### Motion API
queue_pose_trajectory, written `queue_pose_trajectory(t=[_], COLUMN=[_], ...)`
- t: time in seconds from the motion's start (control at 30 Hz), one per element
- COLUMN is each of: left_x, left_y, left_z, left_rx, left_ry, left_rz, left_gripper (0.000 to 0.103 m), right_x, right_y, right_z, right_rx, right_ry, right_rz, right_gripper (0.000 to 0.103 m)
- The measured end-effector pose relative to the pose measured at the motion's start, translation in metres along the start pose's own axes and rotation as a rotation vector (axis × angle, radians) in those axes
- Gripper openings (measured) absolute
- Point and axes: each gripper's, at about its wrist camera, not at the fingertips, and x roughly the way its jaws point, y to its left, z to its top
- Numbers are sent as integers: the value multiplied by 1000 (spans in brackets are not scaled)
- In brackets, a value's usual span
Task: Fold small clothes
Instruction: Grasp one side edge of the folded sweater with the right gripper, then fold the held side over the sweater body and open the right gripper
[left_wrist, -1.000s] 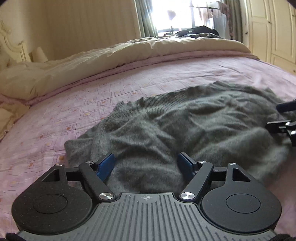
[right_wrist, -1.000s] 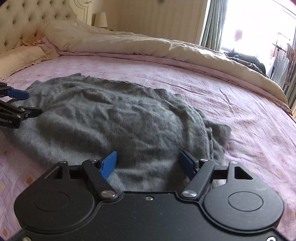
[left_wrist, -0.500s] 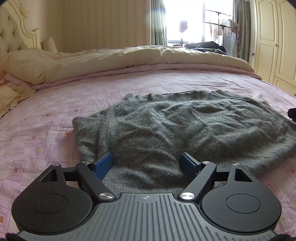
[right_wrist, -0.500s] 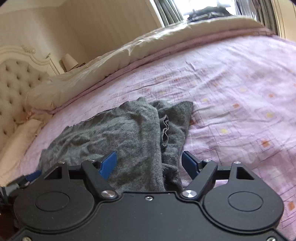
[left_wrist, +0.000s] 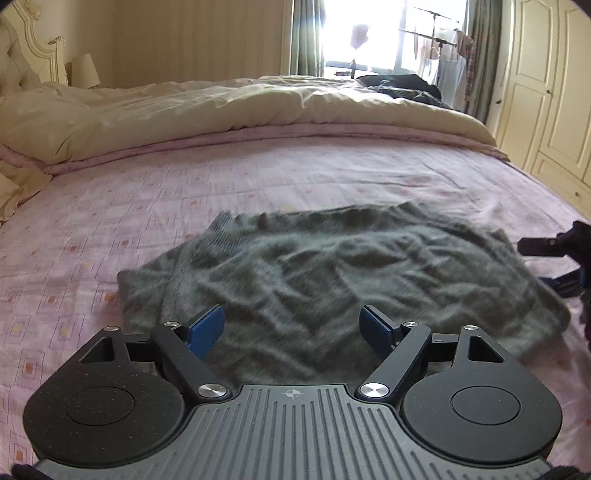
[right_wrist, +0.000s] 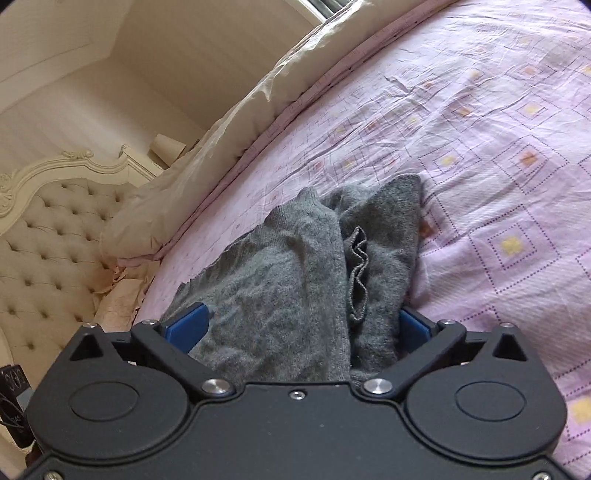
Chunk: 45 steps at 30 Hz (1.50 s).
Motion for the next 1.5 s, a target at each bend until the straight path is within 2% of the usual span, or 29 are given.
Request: queue_pose_trajectory(t=[0.13, 0.27, 0.43, 0.5, 0.57, 0.7, 0.8, 0.9, 1.17, 1.33, 1.5], left_x=[24, 55, 96, 105, 109, 111, 99, 72, -6, -34, -57], left_y=[-28, -44, -41, -38, -43, -48, -42, -30, 15, 44, 69], left_z=[27, 35, 32, 28, 27, 31, 36, 34, 1, -28, -54], left_rx=[22, 20, -62, -86, -63, -43, -65, -109, -182, -207, -255], left_ry=[58, 95, 199, 194, 183, 190, 189, 158, 101, 125, 137], left_rz=[-25, 16, 32, 53, 77, 94, 65, 35, 40, 86, 83], left_gripper=[80, 80, 80, 81, 84, 85, 81, 80, 80, 80, 80], right_x=[-1, -3, -3, 0, 3, 7, 9, 4, 1, 15, 50], right_y=[-3, -9, -6, -3, -1, -5, -10, -3, 70, 132, 197], right_z=[2, 6, 7, 6, 7, 10, 11, 11, 23, 27, 13], right_rx=[10, 26, -18, -41, -60, -35, 3, -13, -162, -235, -315], right_ry=[12, 16, 21, 22, 27, 41, 57, 43, 43, 66, 101], right_rz=[27, 49, 36, 27, 12, -13, -39, -80, -183, -155, -103], right_gripper=[103, 103, 103, 101, 94, 61, 35, 29, 27, 26, 26])
